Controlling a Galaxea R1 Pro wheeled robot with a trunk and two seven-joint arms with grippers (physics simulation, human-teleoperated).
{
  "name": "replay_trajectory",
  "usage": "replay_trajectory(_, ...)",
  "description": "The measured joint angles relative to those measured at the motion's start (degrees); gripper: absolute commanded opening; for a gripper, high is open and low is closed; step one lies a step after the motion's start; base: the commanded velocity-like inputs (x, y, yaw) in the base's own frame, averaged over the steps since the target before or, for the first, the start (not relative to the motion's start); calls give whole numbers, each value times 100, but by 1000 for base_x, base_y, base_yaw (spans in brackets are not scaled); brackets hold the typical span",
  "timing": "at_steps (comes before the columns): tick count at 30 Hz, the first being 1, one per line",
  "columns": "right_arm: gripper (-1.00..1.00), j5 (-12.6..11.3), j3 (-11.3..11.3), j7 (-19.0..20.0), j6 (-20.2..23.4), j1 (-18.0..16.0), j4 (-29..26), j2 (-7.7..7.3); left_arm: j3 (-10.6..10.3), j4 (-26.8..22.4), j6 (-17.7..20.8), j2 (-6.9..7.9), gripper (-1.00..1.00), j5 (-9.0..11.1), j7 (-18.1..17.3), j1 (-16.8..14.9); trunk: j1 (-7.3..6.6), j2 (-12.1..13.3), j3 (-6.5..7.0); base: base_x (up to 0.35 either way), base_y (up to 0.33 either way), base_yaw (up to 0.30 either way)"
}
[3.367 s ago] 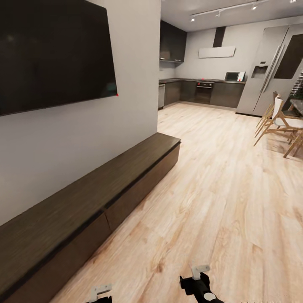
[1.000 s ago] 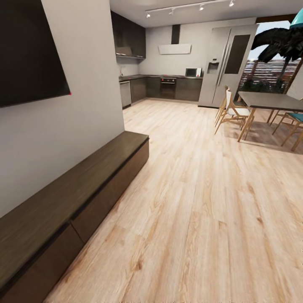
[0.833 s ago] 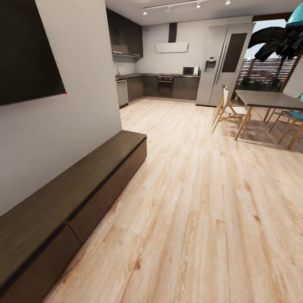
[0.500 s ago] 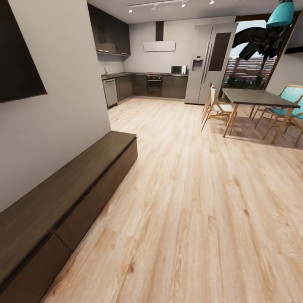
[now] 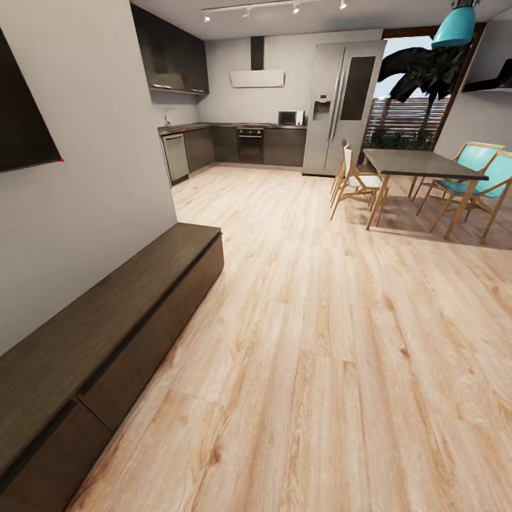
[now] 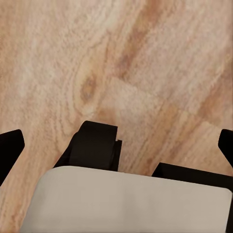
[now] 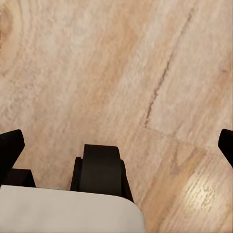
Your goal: Place each of the two pumpkins and all three candles from the living room inside a cabinet in the living room (use any cabinet), then make sure every cabinet is closed, and position the cauldron so it is next to a table in the living room.
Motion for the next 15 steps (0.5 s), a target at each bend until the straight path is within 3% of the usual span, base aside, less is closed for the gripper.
replay_trajectory(4, 100, 22, 7, 25, -30, 0, 0, 3, 0, 0, -7, -3, 100, 0, -2, -2, 0, 0, 0, 0, 0, -120)
replay_trajectory(15, 100, 18, 8, 48, -31, 0, 12, -5, 0, 0, -17, -3, 100, 0, -2, -1, 0, 0, -37, 0, 0, -259)
